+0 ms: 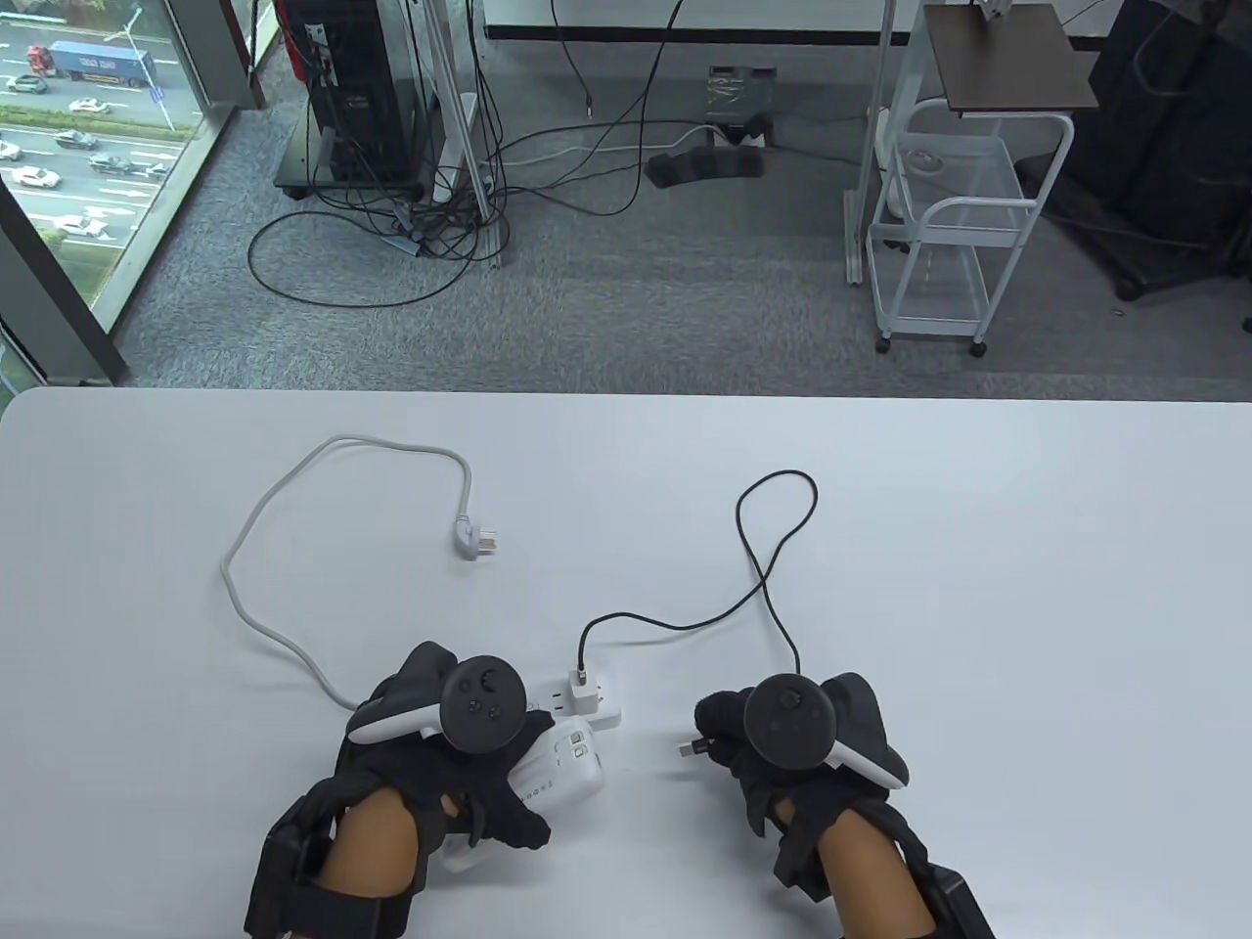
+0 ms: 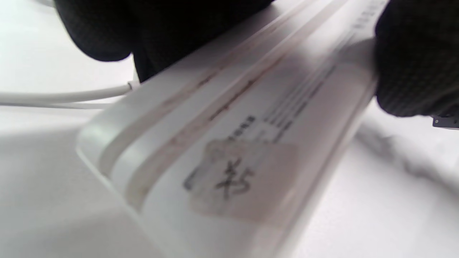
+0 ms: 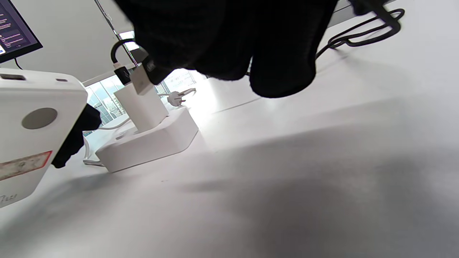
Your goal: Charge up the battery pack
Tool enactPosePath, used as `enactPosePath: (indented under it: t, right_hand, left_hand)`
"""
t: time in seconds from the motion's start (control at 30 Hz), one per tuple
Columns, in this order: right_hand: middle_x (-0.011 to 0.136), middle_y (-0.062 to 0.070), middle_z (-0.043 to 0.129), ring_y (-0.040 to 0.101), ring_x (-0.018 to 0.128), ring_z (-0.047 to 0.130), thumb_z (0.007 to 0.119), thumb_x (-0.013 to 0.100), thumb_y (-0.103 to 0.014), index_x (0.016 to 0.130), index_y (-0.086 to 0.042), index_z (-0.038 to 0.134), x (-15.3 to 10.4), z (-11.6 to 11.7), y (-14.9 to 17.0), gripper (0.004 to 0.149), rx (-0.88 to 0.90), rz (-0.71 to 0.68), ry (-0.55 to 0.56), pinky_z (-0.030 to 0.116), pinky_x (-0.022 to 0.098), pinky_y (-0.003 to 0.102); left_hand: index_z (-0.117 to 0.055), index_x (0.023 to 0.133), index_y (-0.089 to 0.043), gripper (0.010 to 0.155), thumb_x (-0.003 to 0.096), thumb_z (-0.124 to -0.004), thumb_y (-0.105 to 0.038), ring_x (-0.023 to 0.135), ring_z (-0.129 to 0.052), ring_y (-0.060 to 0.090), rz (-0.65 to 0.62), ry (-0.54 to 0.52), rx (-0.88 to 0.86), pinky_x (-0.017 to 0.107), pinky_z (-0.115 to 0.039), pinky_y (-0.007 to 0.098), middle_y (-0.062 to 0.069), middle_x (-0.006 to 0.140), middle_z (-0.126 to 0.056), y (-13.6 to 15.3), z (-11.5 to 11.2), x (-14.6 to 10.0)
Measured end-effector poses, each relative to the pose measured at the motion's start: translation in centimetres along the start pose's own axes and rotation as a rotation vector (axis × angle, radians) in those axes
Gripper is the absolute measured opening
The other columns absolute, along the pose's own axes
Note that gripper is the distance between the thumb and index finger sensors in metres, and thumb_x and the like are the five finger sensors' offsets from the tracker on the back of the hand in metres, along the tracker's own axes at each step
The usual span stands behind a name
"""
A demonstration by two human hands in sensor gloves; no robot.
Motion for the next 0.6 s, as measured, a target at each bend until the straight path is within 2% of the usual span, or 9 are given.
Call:
enactPosePath:
  t: [0.13, 0.33, 0.6]
  right_hand:
    - [0.069, 0.007, 0.094, 0.037, 0.071, 0.095, 0.079, 0.040, -0.025, 0.083, -0.018, 0.079, -0.1, -0.1, -1.1, 0.044, 0.029, -0.020, 0.005, 0.054, 0.064, 0.077]
    - [0.064, 0.008, 0.097, 0.037, 0.069, 0.096, 0.080, 0.040, -0.027, 0.078, -0.020, 0.087, -0.1, 0.2, -2.4, 0.039, 0.182, -0.056, -0.007, 0.052, 0.063, 0.079]
    - [0.058, 0.009, 0.097, 0.037, 0.066, 0.095, 0.077, 0.041, -0.029, 0.075, -0.017, 0.089, 0.1, 0.5, -3.4, 0.039, 0.250, -0.077, -0.027, 0.050, 0.062, 0.080]
  left_hand:
    - [-0.064, 0.109, -0.008, 0.110, 0.0278, -0.092, -0.076, 0.072, -0.098, 0.030, -0.002, -0.035, 0.037, 0.060, -0.081, 0.051, 0.013, 0.095, -0.086, -0.3, 0.4, -0.2]
    - [-0.063, 0.110, -0.010, 0.111, 0.0267, -0.092, -0.076, 0.072, -0.097, 0.030, 0.000, -0.081, 0.116, 0.060, -0.080, 0.052, 0.013, 0.096, -0.084, -1.4, 1.2, -0.8]
    - [-0.060, 0.112, -0.013, 0.111, 0.0267, -0.093, -0.076, 0.073, -0.095, 0.030, 0.017, -0.040, 0.174, 0.062, -0.079, 0.053, 0.013, 0.098, -0.083, -2.1, 0.7, -0.5]
Point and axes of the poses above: the tracker on the back of each hand, its own y axis roughly to the little-finger side, its own x axis roughly from the wrist to the fingertips, z = x × y, the point moved 5 cm from there along x, roughly from the wrist to the fingertips
